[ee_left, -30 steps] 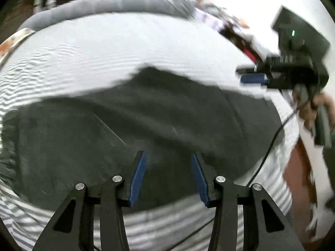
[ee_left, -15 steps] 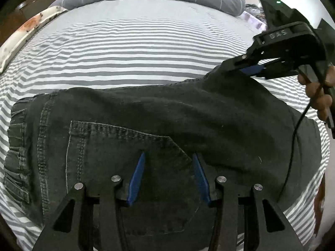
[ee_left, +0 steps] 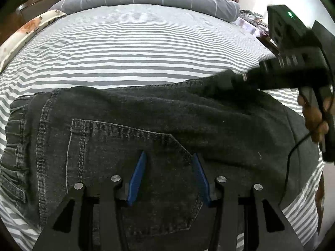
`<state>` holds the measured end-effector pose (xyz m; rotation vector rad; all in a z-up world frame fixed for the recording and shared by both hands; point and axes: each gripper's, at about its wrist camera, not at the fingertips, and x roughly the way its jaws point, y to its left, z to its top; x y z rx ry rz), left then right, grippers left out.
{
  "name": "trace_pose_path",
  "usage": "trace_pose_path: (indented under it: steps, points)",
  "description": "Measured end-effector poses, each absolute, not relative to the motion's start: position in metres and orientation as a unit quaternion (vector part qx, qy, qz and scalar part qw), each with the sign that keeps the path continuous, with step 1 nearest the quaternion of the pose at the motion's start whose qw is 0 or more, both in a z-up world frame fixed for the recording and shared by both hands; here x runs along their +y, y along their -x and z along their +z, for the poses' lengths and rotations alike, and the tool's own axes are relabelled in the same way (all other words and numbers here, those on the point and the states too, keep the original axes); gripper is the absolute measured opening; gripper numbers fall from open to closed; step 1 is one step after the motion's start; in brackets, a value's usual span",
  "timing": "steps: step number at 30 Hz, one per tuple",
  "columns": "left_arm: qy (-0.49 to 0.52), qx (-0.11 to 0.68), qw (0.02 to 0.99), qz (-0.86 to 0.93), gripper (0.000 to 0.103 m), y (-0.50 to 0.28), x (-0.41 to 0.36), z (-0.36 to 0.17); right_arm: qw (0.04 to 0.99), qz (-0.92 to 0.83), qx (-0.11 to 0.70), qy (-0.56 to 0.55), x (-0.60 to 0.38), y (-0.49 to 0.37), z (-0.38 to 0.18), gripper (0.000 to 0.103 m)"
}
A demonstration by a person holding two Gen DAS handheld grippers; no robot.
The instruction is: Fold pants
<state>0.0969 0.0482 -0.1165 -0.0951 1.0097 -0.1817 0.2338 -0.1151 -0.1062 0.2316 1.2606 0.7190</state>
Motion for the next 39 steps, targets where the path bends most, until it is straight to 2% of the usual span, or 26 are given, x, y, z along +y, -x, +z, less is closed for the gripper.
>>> trace_pose_path:
  steps: [2, 13, 15, 16, 17, 23, 30, 39]
  points:
    - [0.049, 0.483, 0.87, -0.086, 0.048, -0.096, 0.05, -0.114, 0.757, 0.321, 0.559, -0.104, -0.115, -0.244, -0.098, 0.007]
    - [0.048, 0.488, 0.869, -0.064, 0.048, -0.073, 0.065, -0.112, 0.777, 0.274, 0.563, -0.066, -0.112, -0.269, -0.125, 0.005]
    - [0.043, 0.488, 0.869, -0.063, 0.048, -0.071, 0.065, -0.112, 0.777, 0.273, 0.565, -0.055, -0.11, -0.266, -0.118, 0.013]
    - [0.039, 0.487, 0.87, -0.061, 0.048, -0.069, 0.064, -0.111, 0.78, 0.265, 0.564, -0.051, -0.111, -0.262, -0.111, 0.025]
    - [0.037, 0.487, 0.87, -0.06, 0.048, -0.071, 0.064, -0.111, 0.787, 0.263, 0.556, -0.055, -0.116, -0.257, -0.103, 0.03]
    - [0.019, 0.494, 0.868, -0.051, 0.048, -0.056, 0.061, -0.109, 0.803, 0.251, 0.537, -0.065, -0.143, -0.197, -0.072, 0.035]
    - [0.008, 0.505, 0.863, -0.033, 0.048, -0.051, 0.057, -0.107, 0.796, 0.195, 0.548, -0.167, -0.225, -0.112, -0.098, 0.035]
    - [0.001, 0.495, 0.867, -0.048, 0.048, -0.042, 0.014, -0.085, 0.821, 0.032, 0.486, -0.297, -0.422, -0.021, -0.105, 0.036]
